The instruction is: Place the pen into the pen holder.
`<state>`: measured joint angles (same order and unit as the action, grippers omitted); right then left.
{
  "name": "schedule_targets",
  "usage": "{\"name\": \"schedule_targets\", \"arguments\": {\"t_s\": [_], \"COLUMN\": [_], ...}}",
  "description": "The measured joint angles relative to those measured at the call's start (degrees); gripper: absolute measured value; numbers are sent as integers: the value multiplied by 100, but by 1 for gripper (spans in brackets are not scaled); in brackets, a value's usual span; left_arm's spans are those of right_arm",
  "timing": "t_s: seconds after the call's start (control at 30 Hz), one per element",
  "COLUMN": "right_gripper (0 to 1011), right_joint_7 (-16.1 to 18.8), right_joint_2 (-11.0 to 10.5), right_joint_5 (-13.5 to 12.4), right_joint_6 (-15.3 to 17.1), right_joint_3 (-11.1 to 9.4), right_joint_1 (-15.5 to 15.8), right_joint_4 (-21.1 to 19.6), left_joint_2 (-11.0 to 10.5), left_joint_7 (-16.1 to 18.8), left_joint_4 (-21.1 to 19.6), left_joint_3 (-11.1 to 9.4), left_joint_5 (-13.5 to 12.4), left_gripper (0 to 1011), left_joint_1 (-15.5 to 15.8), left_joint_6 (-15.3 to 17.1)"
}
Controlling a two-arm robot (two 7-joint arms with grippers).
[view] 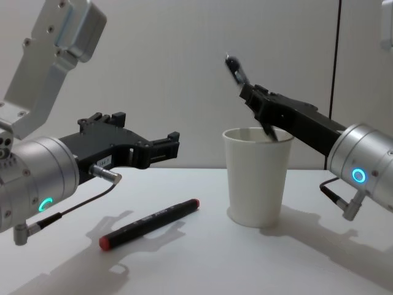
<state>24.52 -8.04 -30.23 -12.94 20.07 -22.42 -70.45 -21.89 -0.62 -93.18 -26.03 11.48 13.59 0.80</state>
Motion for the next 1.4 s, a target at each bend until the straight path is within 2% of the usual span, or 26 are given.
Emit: {"name": "schedule_targets", "arguments": {"t_s": [0.03,0.07,0.17,0.23,0.3,0.37,0.47,0.6,0.9,1.1,1.4], "right_gripper": [223,280,338,425,469,572,629,788,1000,1001,1001], "right_joint_7": [-1,-3,-5,-8,-10,-11,-12,-15,-18,-14,-92], "right_joint_2": [1,6,12,15,19,21,24,27,30,-2,-125], "right_joint_5": [4,13,23,28,33,38,43,48,54,-32,-386], "right_joint_6": [-3,-9,-18,-24,-32,-39,-42,-46,-50,35,291], "right_joint_3": [0,0,0,0,0,0,0,0,-9,-92,-351], "right_joint_1": [-1,-1,-3,-3,-5,-6,-7,-9,-8,75,365], "right_joint_4": [3,9,17,23,28,32,36,41,40,-112,-632], "left_joint_2": [0,0,0,0,0,0,0,0,0,0,0], "left_joint_7": [0,0,0,0,0,0,0,0,0,0,0], "left_joint_4": [0,0,0,0,0,0,0,0,0,0,0], "left_joint_3": [0,0,0,0,0,0,0,0,0,0,0], "left_joint_5": [0,0,0,0,0,0,0,0,0,0,0], "left_gripper": [1003,1003,1003,1003,1003,1003,1003,1003,1003,1003,1003], "left_joint_1": [0,0,0,0,0,0,0,0,0,0,0], "left_joint_6": [0,0,0,0,0,0,0,0,0,0,0]}}
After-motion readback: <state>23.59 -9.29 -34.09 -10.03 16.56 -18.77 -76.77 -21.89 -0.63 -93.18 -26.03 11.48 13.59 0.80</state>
